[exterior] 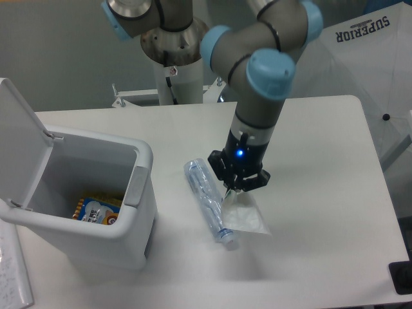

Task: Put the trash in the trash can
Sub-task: 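Close the gripper on the clear plastic bag beside the bottle, then lift the bag and carry it over the white trash bin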

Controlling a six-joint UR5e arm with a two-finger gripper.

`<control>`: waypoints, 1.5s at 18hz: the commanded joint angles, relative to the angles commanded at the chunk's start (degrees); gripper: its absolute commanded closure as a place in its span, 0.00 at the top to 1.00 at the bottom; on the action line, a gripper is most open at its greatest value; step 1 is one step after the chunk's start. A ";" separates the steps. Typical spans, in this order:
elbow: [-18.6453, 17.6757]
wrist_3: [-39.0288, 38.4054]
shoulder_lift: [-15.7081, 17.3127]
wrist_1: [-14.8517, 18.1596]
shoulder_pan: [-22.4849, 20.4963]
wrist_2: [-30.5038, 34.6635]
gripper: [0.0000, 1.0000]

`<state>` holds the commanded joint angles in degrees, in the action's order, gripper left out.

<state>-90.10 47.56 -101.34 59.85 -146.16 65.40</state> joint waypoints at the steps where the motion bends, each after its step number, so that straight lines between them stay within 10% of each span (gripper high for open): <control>1: 0.97 -1.41 0.53 0.00 -0.09 -1.14 0.00; 15: 3.53 -17.32 11.25 -0.44 1.84 -13.09 0.00; 27: 1.77 -20.14 9.76 -0.44 13.70 -14.69 0.01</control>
<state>-88.33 27.42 -91.58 59.41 -132.46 50.71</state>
